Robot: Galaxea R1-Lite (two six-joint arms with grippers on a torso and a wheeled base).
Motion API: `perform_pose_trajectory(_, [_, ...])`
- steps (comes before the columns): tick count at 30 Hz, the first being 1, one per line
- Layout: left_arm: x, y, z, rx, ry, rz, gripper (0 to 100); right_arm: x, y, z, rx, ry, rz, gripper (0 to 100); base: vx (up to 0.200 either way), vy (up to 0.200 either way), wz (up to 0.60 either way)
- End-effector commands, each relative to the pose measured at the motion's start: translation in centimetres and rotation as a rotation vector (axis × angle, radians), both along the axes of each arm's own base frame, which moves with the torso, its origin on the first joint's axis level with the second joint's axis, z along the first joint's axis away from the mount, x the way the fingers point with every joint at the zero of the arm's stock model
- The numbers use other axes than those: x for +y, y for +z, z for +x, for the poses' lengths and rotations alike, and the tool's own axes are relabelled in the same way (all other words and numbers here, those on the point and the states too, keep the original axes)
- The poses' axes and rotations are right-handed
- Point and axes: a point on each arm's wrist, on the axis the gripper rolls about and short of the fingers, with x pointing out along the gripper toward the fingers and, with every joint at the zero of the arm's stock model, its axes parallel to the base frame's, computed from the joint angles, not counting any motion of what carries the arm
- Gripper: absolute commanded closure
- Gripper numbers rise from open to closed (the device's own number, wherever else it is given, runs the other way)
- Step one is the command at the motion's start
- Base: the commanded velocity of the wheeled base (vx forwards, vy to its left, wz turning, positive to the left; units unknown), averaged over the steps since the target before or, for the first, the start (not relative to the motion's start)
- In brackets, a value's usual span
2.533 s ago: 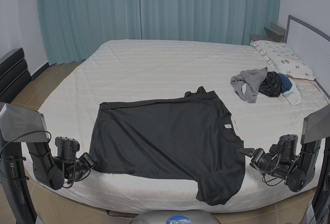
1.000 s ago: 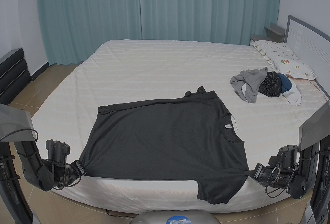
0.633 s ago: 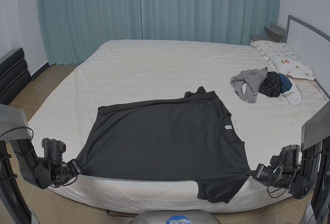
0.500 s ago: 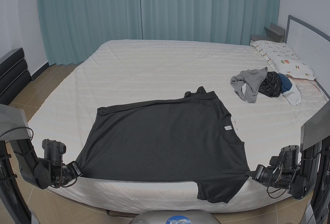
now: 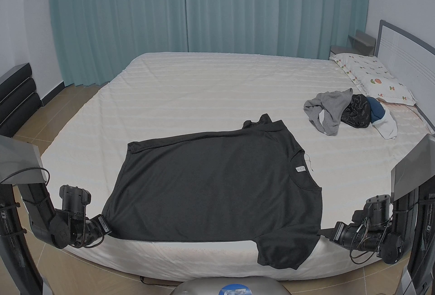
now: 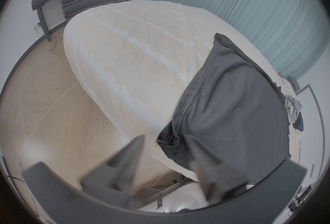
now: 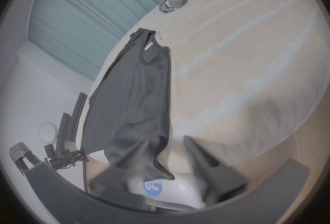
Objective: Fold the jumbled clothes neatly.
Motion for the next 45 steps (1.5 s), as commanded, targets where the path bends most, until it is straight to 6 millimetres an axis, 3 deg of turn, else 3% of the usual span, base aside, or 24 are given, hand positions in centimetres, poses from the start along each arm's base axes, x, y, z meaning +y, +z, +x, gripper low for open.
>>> perform_pose_trajectory(1, [0.0,-0.2,0.0,0.006,0.001,-0.003,0,0.0,0.1,-0.4,0.012,-0.002,0.01,0,0.0,0.0,0.0])
perform_pose_trajectory(8, [0.3,1.4,0.3,-0.06,0.017,-0.004,0,-0.7,2.2,-0.1,-0.075,-0.006,0.069,0,0.0,0.0,0.0])
perform_pose_trajectory(14, [0.5,3.1,0.3,-0.131,0.019,-0.008,0,-0.8,2.6,0.2,-0.099,-0.016,0.079,0,0.0,0.0,0.0])
perform_pose_trajectory(22, [1.2,3.3,1.0,-0.162,0.081,-0.039,0,-1.1,3.4,0.6,-0.131,-0.057,0.121,0,0.0,0.0,0.0])
perform_pose_trajectory(34, [1.7,3.4,1.3,-0.171,0.083,-0.081,0,-1.1,4.8,0.9,-0.183,-0.091,0.167,0,0.0,0.2,0.0])
perform_pose_trajectory(45, [1.7,3.9,2.1,-0.216,0.145,-0.168,0,-1.1,5.4,0.8,-0.21,-0.089,0.171,0,0.0,0.0,0.0])
